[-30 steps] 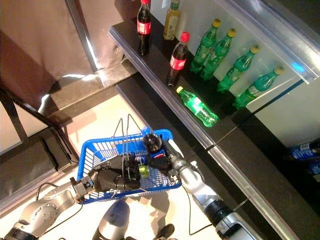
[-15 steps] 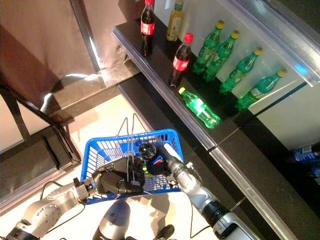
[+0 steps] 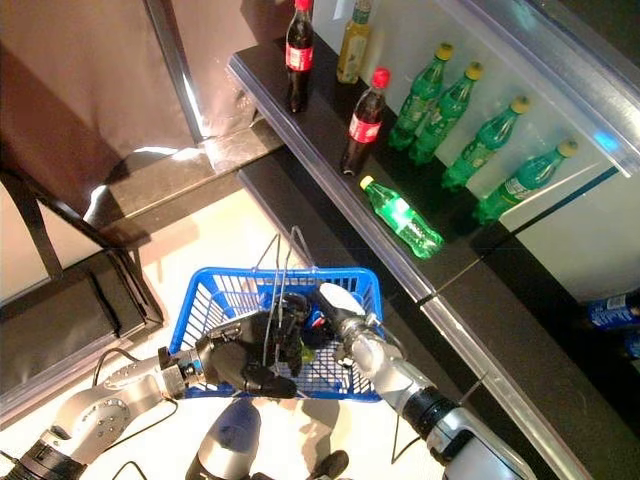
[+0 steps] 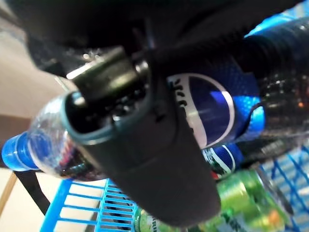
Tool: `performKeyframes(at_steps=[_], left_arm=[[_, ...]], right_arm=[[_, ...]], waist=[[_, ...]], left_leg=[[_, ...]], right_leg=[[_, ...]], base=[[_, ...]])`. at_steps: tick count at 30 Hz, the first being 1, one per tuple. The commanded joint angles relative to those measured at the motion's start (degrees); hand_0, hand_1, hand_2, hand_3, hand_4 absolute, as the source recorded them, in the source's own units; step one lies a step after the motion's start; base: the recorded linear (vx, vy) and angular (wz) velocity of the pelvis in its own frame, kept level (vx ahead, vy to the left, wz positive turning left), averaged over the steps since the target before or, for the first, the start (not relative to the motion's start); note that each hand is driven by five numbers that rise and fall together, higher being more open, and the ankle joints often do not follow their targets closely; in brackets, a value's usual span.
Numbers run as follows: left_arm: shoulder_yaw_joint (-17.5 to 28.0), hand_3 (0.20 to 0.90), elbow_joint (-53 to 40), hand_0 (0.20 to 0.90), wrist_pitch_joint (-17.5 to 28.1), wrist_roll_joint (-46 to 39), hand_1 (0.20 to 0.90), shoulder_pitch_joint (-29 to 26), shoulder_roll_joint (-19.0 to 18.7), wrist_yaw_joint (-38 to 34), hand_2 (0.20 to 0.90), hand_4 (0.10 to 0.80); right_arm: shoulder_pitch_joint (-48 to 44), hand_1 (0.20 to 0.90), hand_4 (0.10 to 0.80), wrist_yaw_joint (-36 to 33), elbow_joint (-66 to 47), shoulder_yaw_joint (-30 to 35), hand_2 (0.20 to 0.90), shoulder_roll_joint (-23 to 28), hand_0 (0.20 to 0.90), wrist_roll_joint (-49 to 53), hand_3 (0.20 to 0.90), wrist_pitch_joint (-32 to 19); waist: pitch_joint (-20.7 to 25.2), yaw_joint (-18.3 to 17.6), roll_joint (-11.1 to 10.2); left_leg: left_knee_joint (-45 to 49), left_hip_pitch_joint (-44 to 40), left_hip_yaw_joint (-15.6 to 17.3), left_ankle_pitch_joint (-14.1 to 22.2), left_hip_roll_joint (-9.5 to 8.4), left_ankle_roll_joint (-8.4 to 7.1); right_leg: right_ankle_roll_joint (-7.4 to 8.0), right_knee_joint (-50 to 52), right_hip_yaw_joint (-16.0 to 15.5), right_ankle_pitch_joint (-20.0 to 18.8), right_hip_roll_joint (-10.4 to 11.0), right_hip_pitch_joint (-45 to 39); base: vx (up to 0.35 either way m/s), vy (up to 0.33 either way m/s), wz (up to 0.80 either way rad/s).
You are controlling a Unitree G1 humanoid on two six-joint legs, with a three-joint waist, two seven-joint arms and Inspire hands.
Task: Pick up the drink and place into the basket.
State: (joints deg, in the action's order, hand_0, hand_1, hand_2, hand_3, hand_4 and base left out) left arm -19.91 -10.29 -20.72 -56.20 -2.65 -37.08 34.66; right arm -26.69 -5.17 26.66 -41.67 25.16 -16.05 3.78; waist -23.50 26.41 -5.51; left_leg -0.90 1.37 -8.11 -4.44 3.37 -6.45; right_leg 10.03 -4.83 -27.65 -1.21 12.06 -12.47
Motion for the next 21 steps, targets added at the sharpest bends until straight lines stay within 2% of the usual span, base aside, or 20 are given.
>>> performKeyframes(at_steps=[1, 21], left_arm=[[-5.6, 0.200, -19.6, 0.300, 12.8, -15.2, 0.300, -7.0, 8.9, 16.4, 0.300, 0.100], [-9.4, 0.200, -22.4, 0.300, 15.0, -15.5, 0.300, -11.8, 8.3, 18.1, 0.300, 0.100]], right_arm=[[-4.3, 0.300, 0.100, -1.9, -0.5, -5.5, 0.300, -0.3, 0.300, -2.1, 0.200, -2.6], [-5.2, 0.300, 0.100, 2.2, 8.6, -6.9, 0.300, -5.2, 0.300, -1.2, 0.200, -0.4]], waist=[[18.6, 0.2, 0.0], [18.9, 0.9, -0.1]], left_leg=[[-3.9, -0.3, -0.8, -0.3, 1.21, -0.26], [-3.8, -0.6, -2.0, -0.1, 0.74, 0.09]], right_leg=[[0.94, 7.1, -0.1, 2.3, 2.3, 1.4], [0.85, 7.6, -1.0, 2.3, 2.5, 1.4]], base=[[0.013, -0.001, 0.08], [0.002, 0.000, 0.00]])
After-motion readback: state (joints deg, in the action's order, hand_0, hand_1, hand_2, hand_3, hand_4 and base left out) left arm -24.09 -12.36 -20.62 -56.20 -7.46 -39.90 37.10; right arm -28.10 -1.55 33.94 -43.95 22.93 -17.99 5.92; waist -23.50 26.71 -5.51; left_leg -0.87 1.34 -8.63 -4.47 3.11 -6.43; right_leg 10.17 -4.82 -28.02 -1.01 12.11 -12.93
